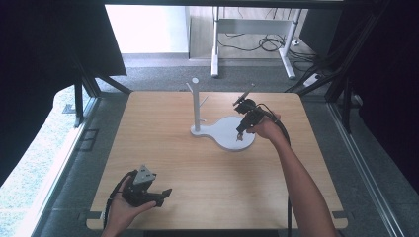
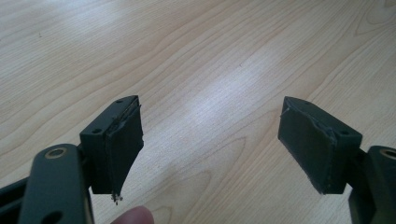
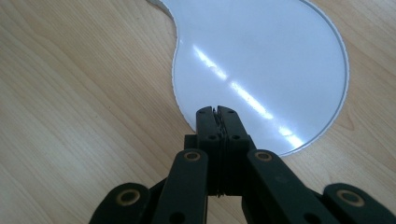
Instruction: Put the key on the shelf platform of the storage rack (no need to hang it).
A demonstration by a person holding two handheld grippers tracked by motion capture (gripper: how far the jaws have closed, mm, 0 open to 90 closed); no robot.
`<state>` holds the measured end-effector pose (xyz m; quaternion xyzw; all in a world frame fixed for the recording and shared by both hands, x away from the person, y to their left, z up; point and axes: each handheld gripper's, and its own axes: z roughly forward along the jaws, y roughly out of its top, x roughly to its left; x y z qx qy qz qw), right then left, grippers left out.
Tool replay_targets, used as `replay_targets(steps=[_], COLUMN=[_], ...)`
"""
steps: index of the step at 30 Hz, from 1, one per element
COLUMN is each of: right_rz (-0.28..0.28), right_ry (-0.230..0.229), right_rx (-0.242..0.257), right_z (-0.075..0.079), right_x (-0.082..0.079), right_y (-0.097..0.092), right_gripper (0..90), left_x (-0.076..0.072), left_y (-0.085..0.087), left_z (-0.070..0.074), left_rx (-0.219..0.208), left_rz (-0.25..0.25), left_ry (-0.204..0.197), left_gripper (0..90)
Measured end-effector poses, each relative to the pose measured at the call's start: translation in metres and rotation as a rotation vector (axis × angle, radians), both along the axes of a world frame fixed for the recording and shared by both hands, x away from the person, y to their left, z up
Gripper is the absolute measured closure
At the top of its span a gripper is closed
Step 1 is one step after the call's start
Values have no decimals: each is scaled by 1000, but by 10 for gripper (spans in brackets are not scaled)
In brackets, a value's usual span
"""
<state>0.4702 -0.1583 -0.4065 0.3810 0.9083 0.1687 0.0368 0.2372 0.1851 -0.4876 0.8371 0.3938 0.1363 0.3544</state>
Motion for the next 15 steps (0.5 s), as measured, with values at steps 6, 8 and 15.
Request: replay_targets(steps=[6, 8, 15], right_rz=[-2, -9, -28], right_ry=[-5, -1, 12], right_rx=[2, 8, 20], right_z=[-2, -4, -12], right_x=[7, 9, 19], right_y=[3, 3, 1], right_gripper=[896, 896, 896], left_x=[0, 0, 0], left_y=[0, -1, -3], left_z=[0, 0, -1], left_rx=[5, 8, 7], left_rz=[-2, -8, -10], left_ry=[-1, 0, 2], left_gripper=[223, 223, 223])
